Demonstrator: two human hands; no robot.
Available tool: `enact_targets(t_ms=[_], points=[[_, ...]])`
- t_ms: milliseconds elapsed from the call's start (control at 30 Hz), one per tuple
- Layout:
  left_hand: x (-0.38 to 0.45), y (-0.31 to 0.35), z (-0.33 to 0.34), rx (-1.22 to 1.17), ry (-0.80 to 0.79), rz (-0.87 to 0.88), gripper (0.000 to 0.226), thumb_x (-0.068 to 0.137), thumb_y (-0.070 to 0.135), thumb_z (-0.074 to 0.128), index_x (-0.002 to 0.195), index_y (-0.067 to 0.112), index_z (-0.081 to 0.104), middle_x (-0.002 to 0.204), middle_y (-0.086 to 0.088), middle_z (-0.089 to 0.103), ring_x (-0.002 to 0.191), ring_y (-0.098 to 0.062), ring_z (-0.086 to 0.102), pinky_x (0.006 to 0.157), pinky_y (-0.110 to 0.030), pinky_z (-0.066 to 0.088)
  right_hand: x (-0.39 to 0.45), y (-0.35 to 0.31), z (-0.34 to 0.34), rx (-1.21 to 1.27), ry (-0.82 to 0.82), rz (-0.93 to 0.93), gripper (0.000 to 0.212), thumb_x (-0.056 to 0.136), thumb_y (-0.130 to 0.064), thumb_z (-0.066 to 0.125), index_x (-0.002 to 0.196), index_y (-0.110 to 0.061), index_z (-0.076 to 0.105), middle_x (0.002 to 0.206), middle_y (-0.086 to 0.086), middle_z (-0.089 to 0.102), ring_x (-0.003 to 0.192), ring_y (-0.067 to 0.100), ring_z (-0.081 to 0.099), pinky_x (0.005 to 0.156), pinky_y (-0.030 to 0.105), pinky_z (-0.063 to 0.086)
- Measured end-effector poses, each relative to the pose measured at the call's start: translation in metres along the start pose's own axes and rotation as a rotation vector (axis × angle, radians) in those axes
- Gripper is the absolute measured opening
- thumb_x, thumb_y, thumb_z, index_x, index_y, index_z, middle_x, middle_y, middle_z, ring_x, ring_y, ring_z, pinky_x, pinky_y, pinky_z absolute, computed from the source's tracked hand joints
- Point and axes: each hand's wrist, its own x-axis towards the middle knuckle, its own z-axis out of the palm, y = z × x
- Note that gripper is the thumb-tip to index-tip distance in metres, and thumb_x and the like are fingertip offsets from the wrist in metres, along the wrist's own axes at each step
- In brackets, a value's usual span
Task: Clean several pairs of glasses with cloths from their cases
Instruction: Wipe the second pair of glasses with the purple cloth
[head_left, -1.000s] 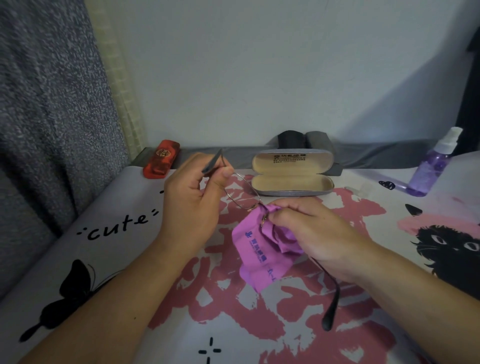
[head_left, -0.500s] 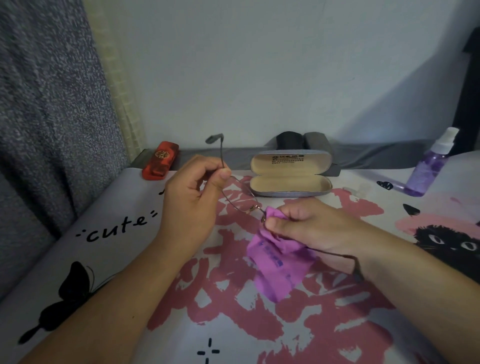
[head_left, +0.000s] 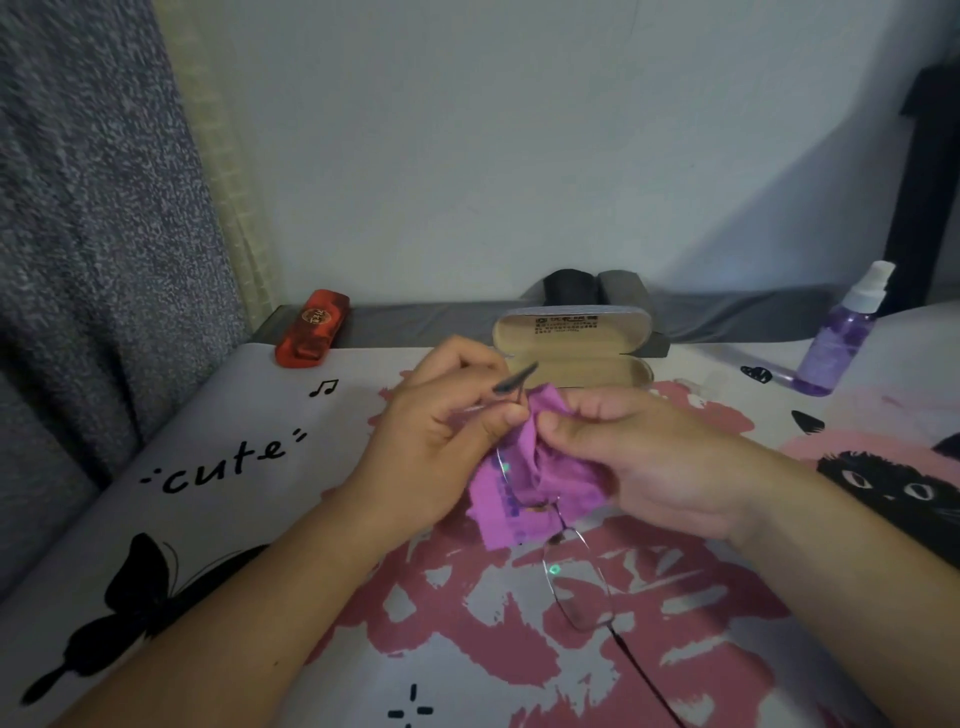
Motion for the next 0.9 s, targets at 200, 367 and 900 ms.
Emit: enact_targets(t_ms=[200, 367, 900], points=[[-0.003, -0.003, 0.005, 0.032, -0.037, -0.061, 0.010, 0.094, 0.018, 0.065, 0.087, 0.012, 0.070, 0.100, -0.002, 0.056, 0.097, -0.015, 0.058, 0.089, -0.021, 0.045, 0.002, 0.002, 0.004, -0.151, -0.105, 0.078, 0.016, 0.095, 0.008, 0.057, 0.099, 0.000, 0.069, 0.093, 0.024, 0.064, 0.082, 0.033, 0.060, 0.068, 0.035, 0.056], [0.001, -0.005, 0.014, -0.069, -0.053, -0.163, 0.014, 0.093, 0.014, 0.067, 0.086, 0.026, 0.066, 0.095, 0.005, 0.055, 0.091, -0.006, 0.055, 0.086, -0.017, 0.042, 0.007, 0.008, 0.010, -0.098, 0.070, 0.069, 0.013, 0.090, 0.008, 0.064, 0.100, 0.001, 0.070, 0.098, 0.026, 0.072, 0.095, 0.041, 0.072, 0.087, 0.049, 0.056], [0.003, -0.016, -0.013, 0.111, 0.265, -0.185, 0.018, 0.100, 0.021, 0.060, 0.087, 0.033, 0.061, 0.085, 0.011, 0.061, 0.081, -0.009, 0.058, 0.075, -0.024, 0.047, -0.006, -0.019, -0.037, -0.282, 0.614, -0.065, 0.020, 0.100, -0.026, 0.060, 0.091, -0.024, 0.078, 0.087, -0.007, 0.079, 0.084, 0.018, 0.073, 0.074, 0.032, 0.055]])
